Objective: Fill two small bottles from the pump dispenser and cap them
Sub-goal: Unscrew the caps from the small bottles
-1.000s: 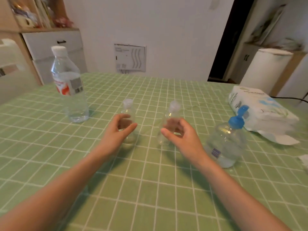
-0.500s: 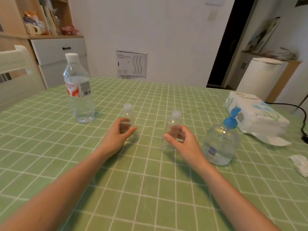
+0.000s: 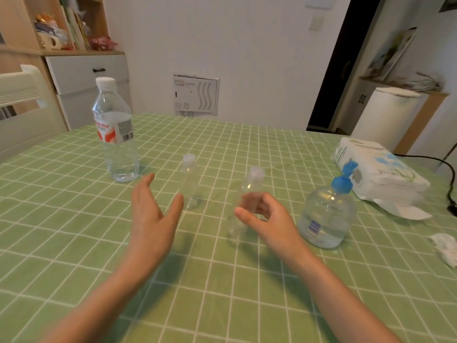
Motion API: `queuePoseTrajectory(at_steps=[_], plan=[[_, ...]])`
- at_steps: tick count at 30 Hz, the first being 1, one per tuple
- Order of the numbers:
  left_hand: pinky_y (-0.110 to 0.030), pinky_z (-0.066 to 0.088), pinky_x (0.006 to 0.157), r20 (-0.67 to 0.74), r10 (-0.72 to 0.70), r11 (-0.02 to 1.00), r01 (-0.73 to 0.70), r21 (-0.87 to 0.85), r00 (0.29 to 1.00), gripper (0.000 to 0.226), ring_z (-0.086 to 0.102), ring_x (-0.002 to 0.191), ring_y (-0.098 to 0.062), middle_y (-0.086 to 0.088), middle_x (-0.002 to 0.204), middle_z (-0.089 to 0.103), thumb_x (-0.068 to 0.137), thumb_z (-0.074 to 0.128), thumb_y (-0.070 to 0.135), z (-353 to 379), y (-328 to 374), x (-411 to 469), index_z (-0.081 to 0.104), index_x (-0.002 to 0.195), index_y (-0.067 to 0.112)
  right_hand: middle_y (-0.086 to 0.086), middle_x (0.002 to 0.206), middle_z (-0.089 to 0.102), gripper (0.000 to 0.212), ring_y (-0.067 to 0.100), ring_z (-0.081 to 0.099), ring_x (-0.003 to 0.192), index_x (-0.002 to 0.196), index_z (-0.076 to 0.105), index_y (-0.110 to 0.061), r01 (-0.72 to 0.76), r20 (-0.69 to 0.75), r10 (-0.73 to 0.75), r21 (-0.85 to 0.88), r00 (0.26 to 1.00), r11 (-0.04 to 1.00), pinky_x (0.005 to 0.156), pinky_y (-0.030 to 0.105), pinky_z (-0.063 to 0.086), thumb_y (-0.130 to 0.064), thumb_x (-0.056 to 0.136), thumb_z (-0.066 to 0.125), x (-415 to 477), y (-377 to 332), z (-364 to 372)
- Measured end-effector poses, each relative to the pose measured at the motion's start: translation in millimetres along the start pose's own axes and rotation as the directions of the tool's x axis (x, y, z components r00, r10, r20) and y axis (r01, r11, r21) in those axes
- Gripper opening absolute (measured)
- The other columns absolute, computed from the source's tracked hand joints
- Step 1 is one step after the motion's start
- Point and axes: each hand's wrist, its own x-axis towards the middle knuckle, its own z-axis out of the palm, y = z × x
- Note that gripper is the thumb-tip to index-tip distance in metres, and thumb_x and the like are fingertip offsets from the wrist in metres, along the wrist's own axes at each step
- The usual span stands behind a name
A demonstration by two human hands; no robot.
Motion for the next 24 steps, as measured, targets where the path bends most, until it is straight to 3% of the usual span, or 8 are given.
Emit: queuePoseTrajectory(at_steps=[2, 4, 7, 10, 14, 18, 21, 24], plan=[[-0.026, 0.026, 0.106, 0.055, 0.091, 0.993, -0.087, -0.078, 0.994, 0.064, 0.033, 0.128, -0.003, 0.008, 0.141, 0.034, 0.086, 0.054, 0.041, -1.6, 13.3, -19.1, 0.028, 0.140, 0.018, -0.009, 0.101, 0.067, 0.047, 0.000, 0.063, 0.094, 0.105, 0.061, -0.024, 0.015, 0.029, -0.017, 0.050, 0.999, 0.999, 0.078, 0.010, 0.048, -0.047, 0.066, 0.071, -6.6, -6.1, 4.5], [-0.014, 0.027, 0.103, 0.234, 0.151, 0.980, -0.115, -0.162, 0.960, 0.065, 0.035, 0.123, 0.009, 0.017, 0.137, 0.037, 0.082, 0.058, 0.045, 3.7, 27.5, -33.4, 0.031, 0.137, 0.024, -0.011, 0.088, 0.067, 0.044, -0.002, 0.064, 0.083, 0.100, 0.063, -0.022, 0.033, 0.048, -0.039, 0.118, 0.998, 0.992, 0.074, 0.011, 0.048, -0.044, 0.062, 0.071, -11.6, -10.2, 10.9], [-0.006, 0.033, 0.098, 0.428, 0.211, 0.968, -0.127, -0.218, 0.879, 0.065, 0.041, 0.120, 0.011, 0.016, 0.130, 0.047, 0.077, 0.069, 0.028, 21.7, 39.1, -40.4, 0.034, 0.133, 0.026, -0.017, 0.076, 0.069, 0.035, -0.005, 0.063, 0.075, 0.097, 0.066, -0.026, 0.050, 0.048, -0.060, 0.196, 0.997, 0.979, 0.070, 0.010, 0.047, -0.037, 0.065, 0.073, -17.1, -9.8, 20.5], [-0.014, 0.048, 0.085, 0.448, 0.200, 0.962, -0.089, -0.257, 0.872, 0.051, 0.058, 0.098, 0.007, 0.013, 0.111, 0.060, 0.078, 0.068, 0.011, 34.0, 40.7, -32.0, 0.041, 0.120, 0.025, -0.019, 0.079, 0.070, 0.037, -0.005, 0.063, 0.078, 0.101, 0.065, -0.030, 0.027, 0.045, -0.035, 0.159, 0.998, 0.987, 0.073, 0.012, 0.048, -0.043, 0.066, 0.071, -18.9, -8.6, 20.5], [-0.026, 0.051, 0.068, 0.470, 0.233, 0.973, -0.207, -0.107, 0.851, 0.038, 0.059, 0.074, -0.002, 0.015, 0.093, 0.058, 0.077, 0.065, 0.028, 36.7, 28.5, -24.3, 0.045, 0.110, 0.027, 0.002, 0.084, 0.066, 0.056, 0.010, 0.060, 0.077, 0.097, 0.063, -0.026, -0.003, -0.031, 0.004, 0.030, 0.999, 1.000, 0.074, 0.031, 0.053, -0.067, 0.059, 0.061, -11.8, -10.1, 1.5], [-0.036, 0.051, 0.063, 0.525, 0.242, 0.958, -0.288, 0.007, 0.816, 0.037, 0.054, 0.063, -0.003, 0.013, 0.077, 0.053, 0.074, 0.061, 0.041, 36.9, 18.9, -22.1, 0.043, 0.105, 0.034, -0.009, 0.058, 0.051, 0.045, 0.010, 0.047, 0.057, 0.087, 0.063, -0.024, 0.034, -0.045, -0.035, -0.022, 0.998, 0.999, 0.059, 0.028, 0.043, -0.063, 0.064, 0.060, 1.8, -15.2, -14.6], [-0.033, 0.049, 0.056, 0.522, 0.252, 0.956, -0.295, -0.001, 0.815, 0.036, 0.050, 0.054, -0.004, 0.010, 0.063, 0.049, 0.071, 0.056, 0.054, 37.7, 15.5, -19.1, 0.044, 0.098, 0.034, -0.012, 0.052, 0.042, 0.039, 0.009, 0.038, 0.052, 0.080, 0.062, -0.019, 0.064, 0.005, -0.064, -0.058, 0.998, 0.996, 0.052, 0.023, 0.035, -0.057, 0.070, 0.060, 7.1, -12.1, -16.7], [-0.025, 0.043, 0.051, 0.524, 0.257, 0.957, -0.289, -0.021, 0.812, 0.037, 0.046, 0.048, -0.005, 0.009, 0.052, 0.046, 0.070, 0.058, 0.059, 35.4, 12.9, -17.2, 0.049, 0.092, 0.031, -0.007, 0.058, 0.044, 0.039, 0.012, 0.040, 0.057, 0.082, 0.062, -0.015, 0.112, 0.069, -0.106, -0.088, 0.992, 0.990, 0.056, 0.027, 0.037, -0.054, 0.077, 0.057, 5.5, -6.9, -16.4]])
